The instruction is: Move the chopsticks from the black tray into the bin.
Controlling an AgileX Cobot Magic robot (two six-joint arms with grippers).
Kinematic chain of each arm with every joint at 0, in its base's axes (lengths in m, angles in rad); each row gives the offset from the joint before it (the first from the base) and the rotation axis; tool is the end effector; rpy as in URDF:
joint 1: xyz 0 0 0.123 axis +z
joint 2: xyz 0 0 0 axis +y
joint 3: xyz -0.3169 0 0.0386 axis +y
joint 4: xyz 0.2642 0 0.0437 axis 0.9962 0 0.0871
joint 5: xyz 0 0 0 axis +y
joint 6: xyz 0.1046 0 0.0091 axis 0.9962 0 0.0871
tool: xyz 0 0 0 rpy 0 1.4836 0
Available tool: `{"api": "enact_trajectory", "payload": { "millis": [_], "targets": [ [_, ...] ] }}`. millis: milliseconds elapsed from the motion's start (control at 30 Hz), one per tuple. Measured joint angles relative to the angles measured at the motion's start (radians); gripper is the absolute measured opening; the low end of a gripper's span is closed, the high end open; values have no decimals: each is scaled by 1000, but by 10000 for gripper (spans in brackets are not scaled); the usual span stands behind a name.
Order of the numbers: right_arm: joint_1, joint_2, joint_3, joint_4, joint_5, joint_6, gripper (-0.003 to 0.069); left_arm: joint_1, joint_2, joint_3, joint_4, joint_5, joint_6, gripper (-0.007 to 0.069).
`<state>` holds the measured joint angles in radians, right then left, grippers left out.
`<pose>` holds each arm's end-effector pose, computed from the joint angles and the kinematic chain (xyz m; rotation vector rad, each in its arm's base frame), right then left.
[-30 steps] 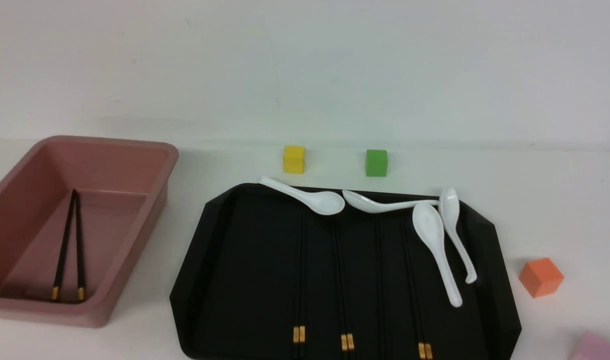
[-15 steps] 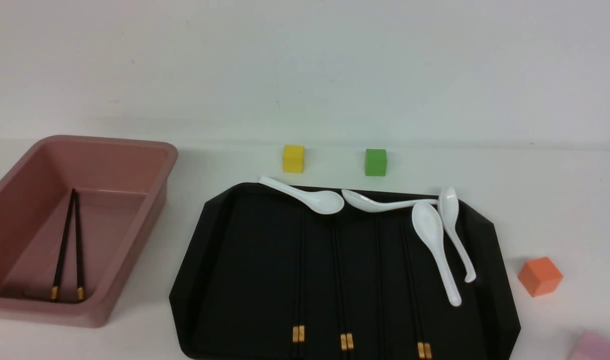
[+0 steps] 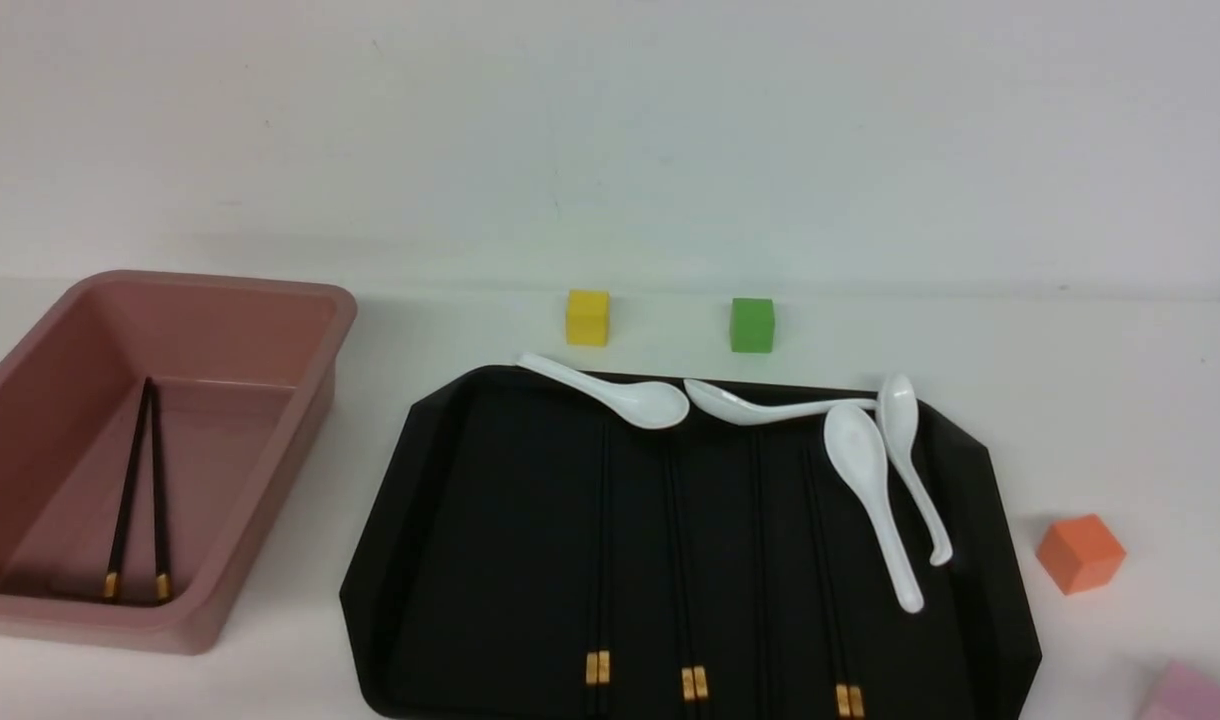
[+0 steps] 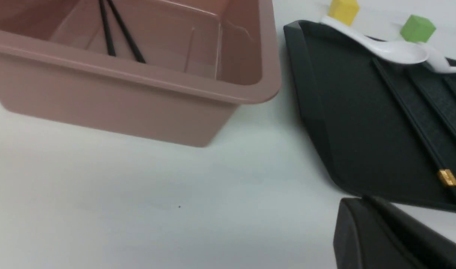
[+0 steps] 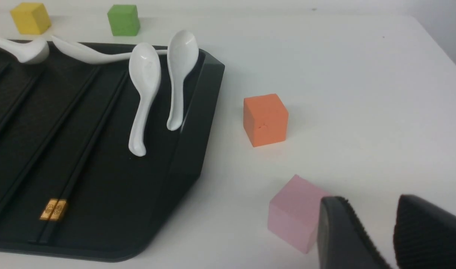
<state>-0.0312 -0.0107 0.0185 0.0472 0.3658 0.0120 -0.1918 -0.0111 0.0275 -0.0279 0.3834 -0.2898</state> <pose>0.0480 0.0003 0.1702 0.0693 1.8556 0.0330 0.0464 -0.0101 0.1651 -0.1103 1.8957 -0.3565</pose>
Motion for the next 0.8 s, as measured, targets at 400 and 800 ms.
{"api": "enact_trajectory", "payload": {
  "millis": [400,800],
  "targets": [
    [0,0,0,0,0,0,240,100,-1,2,12,1,-24,4],
    [0,0,0,0,0,0,240,109,-1,2,9,1,-24,17]
  ]
}}
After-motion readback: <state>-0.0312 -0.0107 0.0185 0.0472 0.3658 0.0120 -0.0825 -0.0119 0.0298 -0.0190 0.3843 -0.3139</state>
